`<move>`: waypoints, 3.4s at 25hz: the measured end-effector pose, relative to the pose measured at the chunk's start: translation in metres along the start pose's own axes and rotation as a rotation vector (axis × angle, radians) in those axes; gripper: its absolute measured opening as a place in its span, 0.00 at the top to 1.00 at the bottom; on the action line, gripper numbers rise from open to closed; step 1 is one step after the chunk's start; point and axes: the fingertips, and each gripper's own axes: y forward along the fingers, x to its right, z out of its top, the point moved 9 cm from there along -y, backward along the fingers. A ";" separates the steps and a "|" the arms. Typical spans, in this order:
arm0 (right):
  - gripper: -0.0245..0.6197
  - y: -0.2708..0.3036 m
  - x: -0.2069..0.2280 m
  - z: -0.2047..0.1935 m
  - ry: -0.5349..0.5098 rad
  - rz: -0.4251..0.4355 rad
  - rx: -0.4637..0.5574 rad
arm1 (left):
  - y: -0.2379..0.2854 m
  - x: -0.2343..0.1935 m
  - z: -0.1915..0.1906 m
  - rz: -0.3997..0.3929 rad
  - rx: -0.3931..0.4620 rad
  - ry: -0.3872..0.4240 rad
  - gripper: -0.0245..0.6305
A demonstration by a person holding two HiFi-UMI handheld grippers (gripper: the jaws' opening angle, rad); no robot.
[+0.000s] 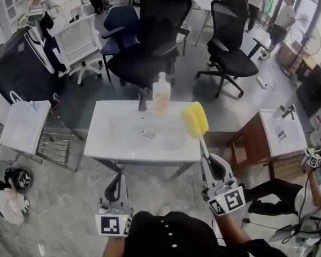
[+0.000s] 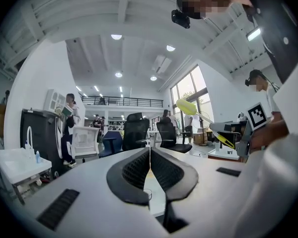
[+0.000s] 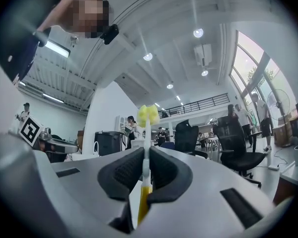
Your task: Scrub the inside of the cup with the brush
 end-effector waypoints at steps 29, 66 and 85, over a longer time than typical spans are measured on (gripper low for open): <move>0.90 0.212 0.040 -0.035 -0.026 -0.029 0.002 | 0.190 -0.139 -0.003 -0.081 0.019 -0.032 0.92; 0.90 0.271 0.096 -0.124 -0.559 0.597 -0.658 | 0.345 -0.135 -0.230 -0.768 -0.552 0.293 0.74; 0.90 0.315 0.091 -0.284 -1.105 1.013 -1.033 | 0.384 -0.089 -0.383 -0.922 -0.797 0.360 0.77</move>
